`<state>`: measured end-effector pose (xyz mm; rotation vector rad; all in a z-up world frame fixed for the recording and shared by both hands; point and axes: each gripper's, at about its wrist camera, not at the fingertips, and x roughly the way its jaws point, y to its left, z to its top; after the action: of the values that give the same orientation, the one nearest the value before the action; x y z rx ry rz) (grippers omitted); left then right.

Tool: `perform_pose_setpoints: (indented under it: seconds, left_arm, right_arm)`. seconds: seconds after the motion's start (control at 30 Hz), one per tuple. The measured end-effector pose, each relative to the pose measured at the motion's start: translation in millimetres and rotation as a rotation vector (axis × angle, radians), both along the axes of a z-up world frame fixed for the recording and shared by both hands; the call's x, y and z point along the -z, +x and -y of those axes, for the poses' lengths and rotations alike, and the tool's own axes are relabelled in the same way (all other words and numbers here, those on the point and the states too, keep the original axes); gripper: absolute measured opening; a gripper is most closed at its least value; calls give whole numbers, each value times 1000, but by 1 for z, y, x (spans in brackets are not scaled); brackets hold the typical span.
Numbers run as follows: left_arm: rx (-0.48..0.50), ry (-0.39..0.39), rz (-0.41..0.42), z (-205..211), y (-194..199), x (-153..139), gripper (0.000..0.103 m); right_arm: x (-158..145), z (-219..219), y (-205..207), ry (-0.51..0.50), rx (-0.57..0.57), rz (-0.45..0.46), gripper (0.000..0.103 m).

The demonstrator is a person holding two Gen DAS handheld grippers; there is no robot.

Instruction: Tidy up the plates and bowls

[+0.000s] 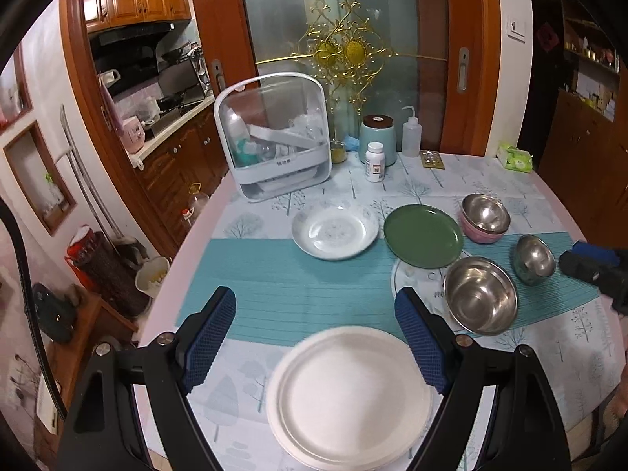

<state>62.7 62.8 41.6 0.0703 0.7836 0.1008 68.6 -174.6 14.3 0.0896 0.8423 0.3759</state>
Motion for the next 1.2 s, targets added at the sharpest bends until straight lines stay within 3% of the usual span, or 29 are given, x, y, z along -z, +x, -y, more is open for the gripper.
perform_pose_setpoints:
  seconds: [0.13,0.3,0.6,0.87,1.2]
  left_arm:
    - [5,5,-11,-10,25,-6,82]
    - [-19,-19,-39,-37,73,-4,82]
    - [-143,-118,-179,-96,166,48,82]
    - [-194,-143,-238,-115,200,81,82]
    - [-185,-117,-265,-111,220,94,82]
  right_arm:
    - [-12,-2,24,-20,26,22,59]
    - [-15,-9,75,-9,61,-13,59]
    - [-7,-31,157,-41,103,-69,59]
    - [8,-26,192,-68,152,-111,59]
    - [29,-29,215,-51,147,-168,59]
